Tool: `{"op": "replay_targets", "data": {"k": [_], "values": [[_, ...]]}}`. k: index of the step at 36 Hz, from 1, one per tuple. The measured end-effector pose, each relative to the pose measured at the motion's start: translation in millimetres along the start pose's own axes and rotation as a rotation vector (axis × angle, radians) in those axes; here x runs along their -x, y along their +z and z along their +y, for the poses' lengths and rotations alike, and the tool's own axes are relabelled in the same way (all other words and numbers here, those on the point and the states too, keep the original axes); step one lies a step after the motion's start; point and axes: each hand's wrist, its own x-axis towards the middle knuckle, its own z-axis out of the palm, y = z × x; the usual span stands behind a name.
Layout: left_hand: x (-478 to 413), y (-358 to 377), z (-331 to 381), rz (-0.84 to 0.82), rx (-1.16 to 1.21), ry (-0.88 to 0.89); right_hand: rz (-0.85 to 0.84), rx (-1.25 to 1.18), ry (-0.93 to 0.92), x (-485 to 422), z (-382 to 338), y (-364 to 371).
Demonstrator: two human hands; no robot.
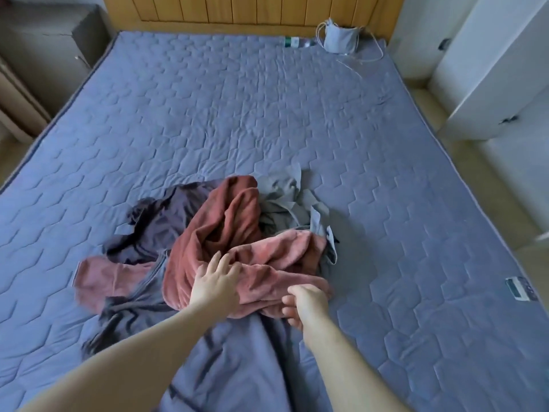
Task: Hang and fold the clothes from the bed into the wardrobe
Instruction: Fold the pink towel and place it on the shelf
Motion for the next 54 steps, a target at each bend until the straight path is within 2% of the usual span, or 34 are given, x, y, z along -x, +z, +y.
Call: {"op": "replay_targets", "data": {"k": [3,7,14,22,29,31,37,40,43,46,49,52,54], "values": [[-18.5,4.7,-1.2,-0.030,-0.159,0.052,0.019,0.000,0.025,-12.3,-0.7,-4.3],[-32.2,13.9,-5.6,-0.153,-0.271,-0.038,0.011,0.014,0.033,-25.2,3.0,-11.4],[-32.1,0.1,0.1,-0.238,0.206,-0.208,-0.039,0.049,0.023,-28.2,6.0,-20.6],[-10.0,-83.4,21.4,0.059,0.784,-0.270,-0.073,0.072,-0.079,-2.8,-29.8,-28.9],[35.8,-167.9,51.4,0.241,1.303,-0.094,-0.077,0.040,-0.384,42.1,-72.0,-50.2],[49.1,-190.8,58.9,0.298,1.379,-0.044,-0.079,0.093,-0.482,57.6,-78.6,-53.3],[95.3,-250.3,62.0,0.523,1.547,-0.121,0.000,0.224,-0.779,99.7,-102.7,-63.6],[120.3,-268.7,50.4,0.557,1.655,-0.117,0.040,0.194,-0.858,117.6,-113.9,-64.6],[146.1,-276.8,39.3,0.543,1.737,-0.039,0.062,0.127,-0.898,136.0,-124.0,-63.2],[164.8,-272.0,36.1,0.480,1.658,0.030,0.010,-0.028,-0.910,146.4,-125.1,-61.1],[172.3,-256.8,35.4,0.424,1.335,-0.020,-0.044,-0.087,-0.952,149.2,-121.1,-59.3],[167.7,-234.1,30.0,0.033,0.866,0.014,-0.189,-0.194,-1.029,151.7,-116.8,-56.7],[163.3,-218.0,30.5,-0.171,0.744,0.030,-0.244,-0.177,-0.986,148.4,-109.9,-53.6]]}}
